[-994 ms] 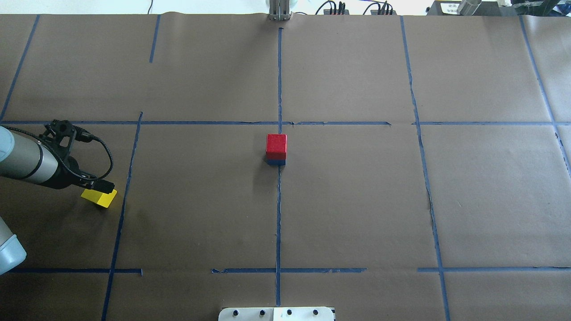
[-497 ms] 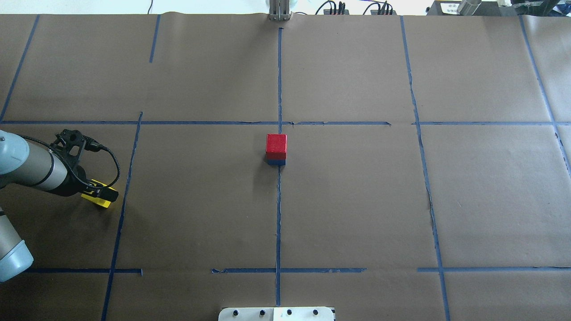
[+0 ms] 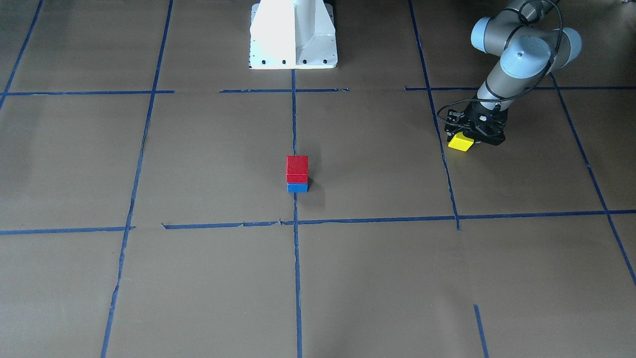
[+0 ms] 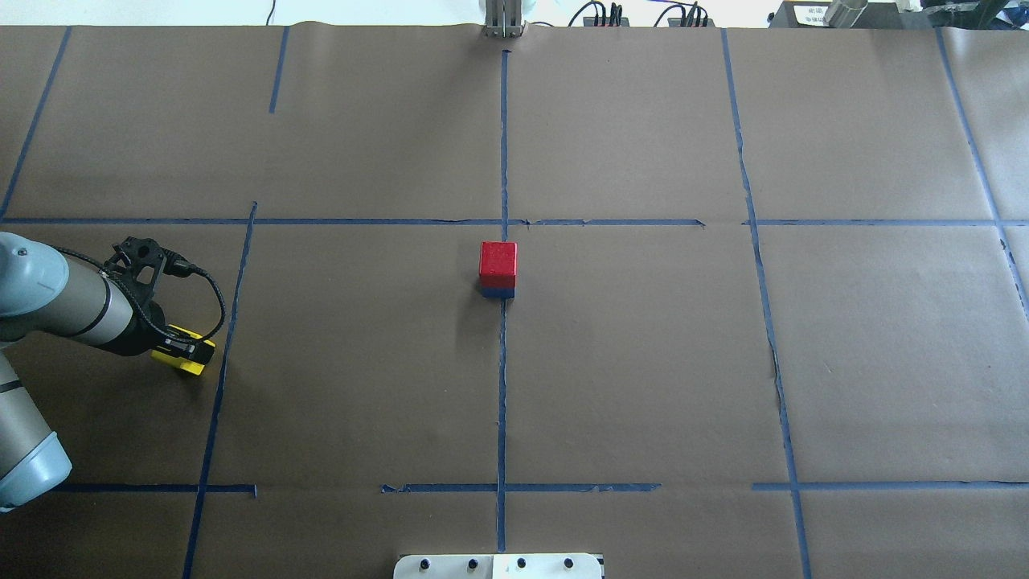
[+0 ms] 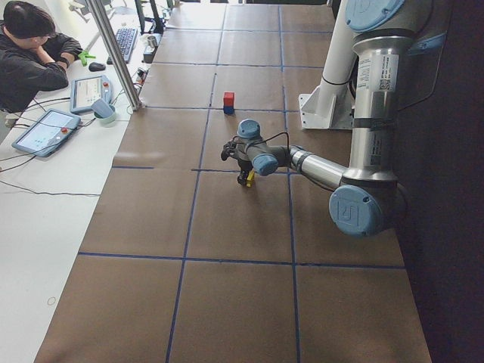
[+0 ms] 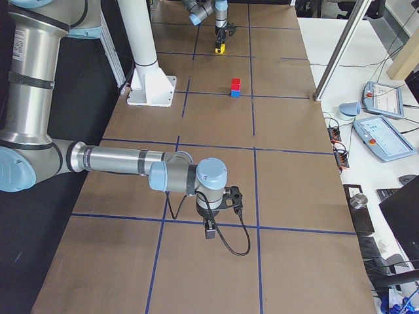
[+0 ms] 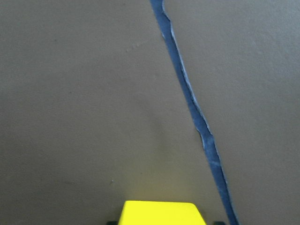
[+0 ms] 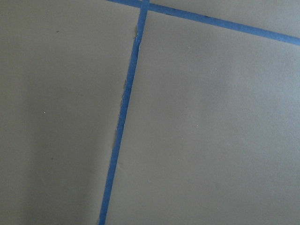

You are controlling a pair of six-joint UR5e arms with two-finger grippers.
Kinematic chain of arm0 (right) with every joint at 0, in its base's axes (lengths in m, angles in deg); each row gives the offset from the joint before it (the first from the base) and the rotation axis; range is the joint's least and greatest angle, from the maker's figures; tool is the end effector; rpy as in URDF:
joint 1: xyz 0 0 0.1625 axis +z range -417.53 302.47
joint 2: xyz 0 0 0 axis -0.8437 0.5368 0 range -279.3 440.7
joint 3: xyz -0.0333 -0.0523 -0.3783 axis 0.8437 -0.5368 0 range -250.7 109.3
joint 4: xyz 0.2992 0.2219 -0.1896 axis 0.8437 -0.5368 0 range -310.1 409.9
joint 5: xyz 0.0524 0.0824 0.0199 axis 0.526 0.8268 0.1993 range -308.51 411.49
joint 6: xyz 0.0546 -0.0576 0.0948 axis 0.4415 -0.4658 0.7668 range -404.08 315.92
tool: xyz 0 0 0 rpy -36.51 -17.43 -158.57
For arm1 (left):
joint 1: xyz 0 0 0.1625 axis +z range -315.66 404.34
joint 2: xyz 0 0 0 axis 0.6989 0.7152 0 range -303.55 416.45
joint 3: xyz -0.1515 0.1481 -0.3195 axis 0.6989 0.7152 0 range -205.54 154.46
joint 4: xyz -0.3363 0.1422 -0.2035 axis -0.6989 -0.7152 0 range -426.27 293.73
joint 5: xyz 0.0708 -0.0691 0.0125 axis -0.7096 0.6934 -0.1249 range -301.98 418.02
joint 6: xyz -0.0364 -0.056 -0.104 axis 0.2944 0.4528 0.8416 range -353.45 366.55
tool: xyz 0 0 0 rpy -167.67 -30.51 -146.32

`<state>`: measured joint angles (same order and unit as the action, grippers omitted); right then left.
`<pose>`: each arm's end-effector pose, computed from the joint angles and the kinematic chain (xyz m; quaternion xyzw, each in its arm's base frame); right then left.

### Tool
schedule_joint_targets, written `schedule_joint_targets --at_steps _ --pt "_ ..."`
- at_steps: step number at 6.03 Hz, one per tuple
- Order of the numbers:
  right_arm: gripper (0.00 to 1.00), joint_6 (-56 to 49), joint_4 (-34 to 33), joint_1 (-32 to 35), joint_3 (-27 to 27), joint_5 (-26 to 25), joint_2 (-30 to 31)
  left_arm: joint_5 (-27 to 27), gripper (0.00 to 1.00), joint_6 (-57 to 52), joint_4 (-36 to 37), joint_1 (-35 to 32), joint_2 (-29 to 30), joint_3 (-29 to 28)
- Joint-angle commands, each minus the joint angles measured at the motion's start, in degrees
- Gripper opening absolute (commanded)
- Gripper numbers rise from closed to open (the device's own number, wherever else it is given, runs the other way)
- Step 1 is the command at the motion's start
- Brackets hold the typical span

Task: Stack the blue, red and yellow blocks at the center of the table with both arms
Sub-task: 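Lower the left gripper onto the yellow cube and grasp it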

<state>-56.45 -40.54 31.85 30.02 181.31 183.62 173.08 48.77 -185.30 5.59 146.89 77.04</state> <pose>0.0497 -0.4058 0.6507 0.0132 -0.3408 -0.0985 0.9349 0.3690 -0.3998 0.4729 0.0926 0.3938 0.1493 0.9023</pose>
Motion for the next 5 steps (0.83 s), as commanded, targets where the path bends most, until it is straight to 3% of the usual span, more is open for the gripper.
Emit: schedule_joint_targets --at_steps 1,3,4,5 --pt "1.00 0.06 -0.09 -0.09 0.00 0.00 0.00 0.34 0.05 0.06 4.64 -0.10 0.61 3.74" --pt "1.00 0.06 0.00 -0.09 0.00 0.00 0.00 -0.01 0.05 1.37 27.95 -0.10 14.15 9.55" --pt "1.00 0.06 0.00 -0.09 0.00 0.00 0.00 -0.36 0.06 4.25 36.77 0.16 24.41 8.35" --pt "1.00 0.06 0.00 -0.09 0.09 0.00 0.00 -0.36 0.06 9.41 39.03 0.68 30.43 6.25"
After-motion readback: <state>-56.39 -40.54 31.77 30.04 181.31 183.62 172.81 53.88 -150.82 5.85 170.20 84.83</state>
